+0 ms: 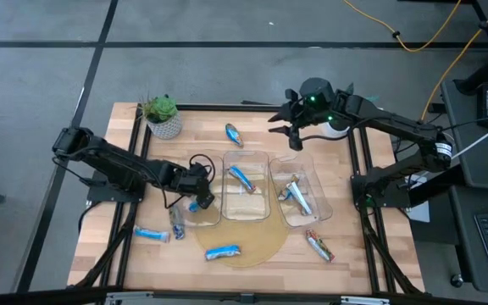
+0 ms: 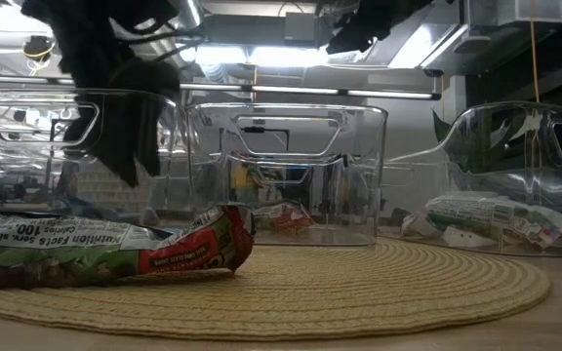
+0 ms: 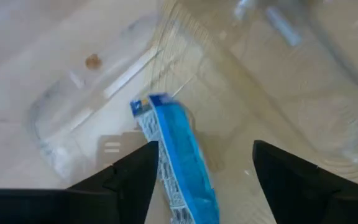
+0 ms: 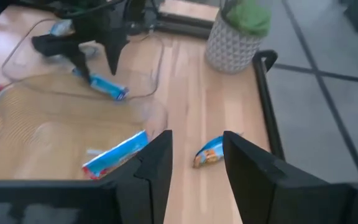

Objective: Pick and place Granola Bars by type
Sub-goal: Put the yellow granola bar into the right transparent bin

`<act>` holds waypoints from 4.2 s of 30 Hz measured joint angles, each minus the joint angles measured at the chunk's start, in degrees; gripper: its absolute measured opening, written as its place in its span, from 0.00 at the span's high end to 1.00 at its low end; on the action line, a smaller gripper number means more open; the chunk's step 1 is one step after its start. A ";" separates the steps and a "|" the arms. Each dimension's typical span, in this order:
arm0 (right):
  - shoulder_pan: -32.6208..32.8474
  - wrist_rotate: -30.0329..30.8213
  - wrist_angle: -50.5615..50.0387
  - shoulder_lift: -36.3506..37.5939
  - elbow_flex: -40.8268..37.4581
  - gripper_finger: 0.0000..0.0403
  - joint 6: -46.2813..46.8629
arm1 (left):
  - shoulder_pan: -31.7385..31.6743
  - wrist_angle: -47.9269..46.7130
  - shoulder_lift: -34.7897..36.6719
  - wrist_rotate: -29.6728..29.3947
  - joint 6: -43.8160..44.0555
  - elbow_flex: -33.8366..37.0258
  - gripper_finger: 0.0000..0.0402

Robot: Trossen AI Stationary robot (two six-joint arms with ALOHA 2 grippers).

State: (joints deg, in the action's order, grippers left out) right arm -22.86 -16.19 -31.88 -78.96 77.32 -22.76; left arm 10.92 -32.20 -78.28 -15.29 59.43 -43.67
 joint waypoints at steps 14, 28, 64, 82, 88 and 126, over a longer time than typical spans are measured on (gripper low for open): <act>-0.61 0.02 7.44 -2.65 -0.02 0.64 -0.11 | -0.98 -2.26 0.02 -0.06 -7.73 -8.68 0.38; -2.81 0.02 9.39 -12.25 3.33 0.64 2.99 | 0.53 -9.80 10.79 -11.80 -6.29 -10.05 0.49; -4.83 5.99 -7.95 -50.73 35.75 0.17 18.02 | 1.14 -8.86 26.05 -22.78 -16.14 -10.09 0.54; -4.21 7.65 -14.81 -57.63 36.83 0.17 19.20 | 1.09 -8.58 26.01 -24.61 -17.14 -10.08 0.55; -4.21 7.76 -15.60 -58.02 36.81 0.19 19.21 | 1.09 -8.61 26.01 -25.80 -17.83 -10.07 0.55; -4.43 12.09 -22.72 -58.11 52.43 0.97 14.75 | 1.08 -8.75 26.01 -27.11 -20.79 -10.07 0.55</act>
State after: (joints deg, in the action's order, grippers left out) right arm -27.29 -4.10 -54.60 -137.08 129.75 -8.01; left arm 12.00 -40.95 -52.27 -42.40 38.64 -53.74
